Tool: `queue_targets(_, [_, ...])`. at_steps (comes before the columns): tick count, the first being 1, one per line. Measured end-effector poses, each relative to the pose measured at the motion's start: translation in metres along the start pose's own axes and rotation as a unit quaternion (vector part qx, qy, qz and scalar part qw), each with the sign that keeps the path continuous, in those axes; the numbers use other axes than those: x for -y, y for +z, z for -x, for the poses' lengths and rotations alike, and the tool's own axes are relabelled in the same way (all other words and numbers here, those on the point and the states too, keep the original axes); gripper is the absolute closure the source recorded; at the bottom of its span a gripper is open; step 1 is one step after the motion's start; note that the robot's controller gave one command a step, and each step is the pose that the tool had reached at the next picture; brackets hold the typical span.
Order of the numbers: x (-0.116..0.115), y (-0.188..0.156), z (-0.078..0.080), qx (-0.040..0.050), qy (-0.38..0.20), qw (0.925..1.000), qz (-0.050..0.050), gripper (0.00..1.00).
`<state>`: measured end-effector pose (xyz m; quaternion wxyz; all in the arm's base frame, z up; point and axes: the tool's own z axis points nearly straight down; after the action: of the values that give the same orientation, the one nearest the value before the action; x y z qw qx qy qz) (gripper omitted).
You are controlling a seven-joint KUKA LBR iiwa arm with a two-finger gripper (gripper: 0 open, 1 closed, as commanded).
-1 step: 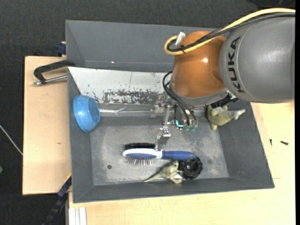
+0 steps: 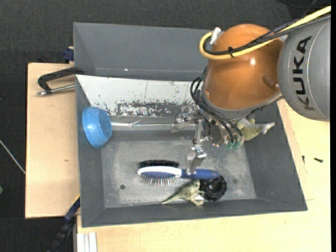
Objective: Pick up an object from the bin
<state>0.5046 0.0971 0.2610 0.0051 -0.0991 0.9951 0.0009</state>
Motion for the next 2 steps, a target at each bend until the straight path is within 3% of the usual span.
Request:
queue_targets(1, [0.004,0.113,-0.009,-0.0092,0.024,0.9997,0.000,0.00])
queue_targets(2, [0.017,0.189,-0.014,-0.0027,0.217,0.9762,0.000,0.00])
